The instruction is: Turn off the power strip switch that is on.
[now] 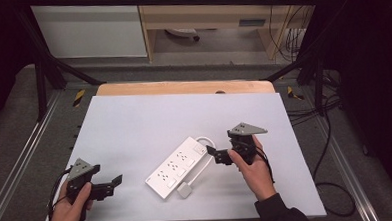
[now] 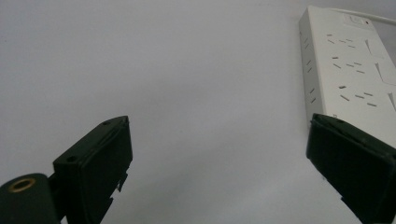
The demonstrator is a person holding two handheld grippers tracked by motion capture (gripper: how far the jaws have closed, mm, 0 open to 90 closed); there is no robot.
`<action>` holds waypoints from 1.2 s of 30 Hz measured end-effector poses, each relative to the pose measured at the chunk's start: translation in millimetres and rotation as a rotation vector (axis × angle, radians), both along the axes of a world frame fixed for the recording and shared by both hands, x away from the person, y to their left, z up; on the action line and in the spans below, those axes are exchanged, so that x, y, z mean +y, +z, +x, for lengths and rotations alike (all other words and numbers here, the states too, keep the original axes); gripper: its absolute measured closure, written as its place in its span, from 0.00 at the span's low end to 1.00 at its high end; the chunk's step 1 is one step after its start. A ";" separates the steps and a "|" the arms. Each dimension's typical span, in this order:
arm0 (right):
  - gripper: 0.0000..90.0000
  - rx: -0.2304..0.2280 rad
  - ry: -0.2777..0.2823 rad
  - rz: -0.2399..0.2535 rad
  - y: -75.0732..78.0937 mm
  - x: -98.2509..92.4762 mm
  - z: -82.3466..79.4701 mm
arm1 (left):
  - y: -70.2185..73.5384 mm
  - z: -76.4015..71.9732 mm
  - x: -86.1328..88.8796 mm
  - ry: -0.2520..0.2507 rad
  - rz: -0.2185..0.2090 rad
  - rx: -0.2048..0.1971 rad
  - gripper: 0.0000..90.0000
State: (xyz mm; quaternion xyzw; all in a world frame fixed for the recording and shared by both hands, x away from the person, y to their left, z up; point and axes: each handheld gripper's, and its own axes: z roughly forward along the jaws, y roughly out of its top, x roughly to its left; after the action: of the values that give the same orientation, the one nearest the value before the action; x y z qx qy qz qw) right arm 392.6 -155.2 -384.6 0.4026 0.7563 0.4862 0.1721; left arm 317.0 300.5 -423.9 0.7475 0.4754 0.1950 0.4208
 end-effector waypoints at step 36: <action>0.04 -0.005 -0.170 0.022 -8.1 -100.6 -18.7 | -0.2 -0.1 0.4 0.002 0.003 -0.005 0.08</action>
State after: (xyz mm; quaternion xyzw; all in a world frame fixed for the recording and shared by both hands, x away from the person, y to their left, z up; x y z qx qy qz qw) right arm 373.8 -255.8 -392.7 0.4658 0.7135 0.4794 0.2102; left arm 316.9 300.9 -424.2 0.7473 0.4747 0.1980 0.4207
